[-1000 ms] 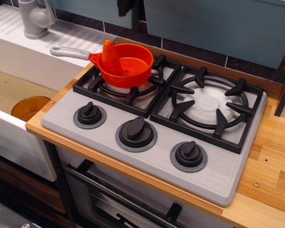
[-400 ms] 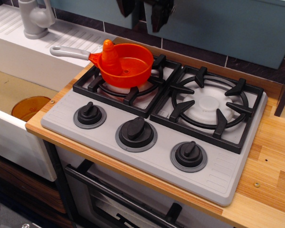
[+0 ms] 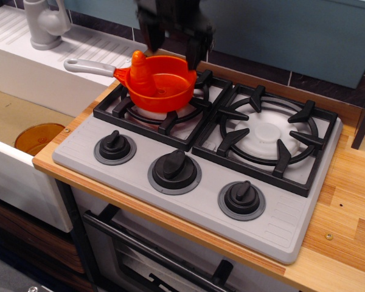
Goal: End effector transition from object to pot or pan
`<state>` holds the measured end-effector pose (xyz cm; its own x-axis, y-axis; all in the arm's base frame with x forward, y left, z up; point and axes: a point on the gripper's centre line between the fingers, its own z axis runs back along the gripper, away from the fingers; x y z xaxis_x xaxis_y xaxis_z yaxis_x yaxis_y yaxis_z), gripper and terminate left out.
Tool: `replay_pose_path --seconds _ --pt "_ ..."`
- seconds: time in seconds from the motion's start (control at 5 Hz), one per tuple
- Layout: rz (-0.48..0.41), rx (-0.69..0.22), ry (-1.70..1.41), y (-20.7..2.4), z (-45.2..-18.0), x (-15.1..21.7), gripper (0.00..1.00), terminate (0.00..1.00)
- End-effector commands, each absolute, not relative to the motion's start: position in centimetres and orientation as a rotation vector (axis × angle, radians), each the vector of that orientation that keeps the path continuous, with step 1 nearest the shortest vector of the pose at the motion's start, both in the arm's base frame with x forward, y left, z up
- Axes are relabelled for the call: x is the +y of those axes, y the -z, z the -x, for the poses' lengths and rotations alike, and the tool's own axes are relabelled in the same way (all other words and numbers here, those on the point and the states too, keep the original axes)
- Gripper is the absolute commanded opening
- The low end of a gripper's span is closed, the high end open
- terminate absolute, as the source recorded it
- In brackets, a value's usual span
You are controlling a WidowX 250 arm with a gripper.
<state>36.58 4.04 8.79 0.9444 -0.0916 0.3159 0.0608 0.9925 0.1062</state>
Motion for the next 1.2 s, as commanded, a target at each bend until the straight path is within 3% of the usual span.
replay_pose_path --seconds 0.0,0.4,1.0 --pt "-0.098 -0.427 0.066 -9.9 -37.8 3.0 1.0 0.0" --pt "-0.098 -0.466 0.058 -8.2 -37.5 1.8 1.0 0.0" --pt "-0.101 -0.456 0.06 -6.5 -35.8 1.9 1.0 0.0"
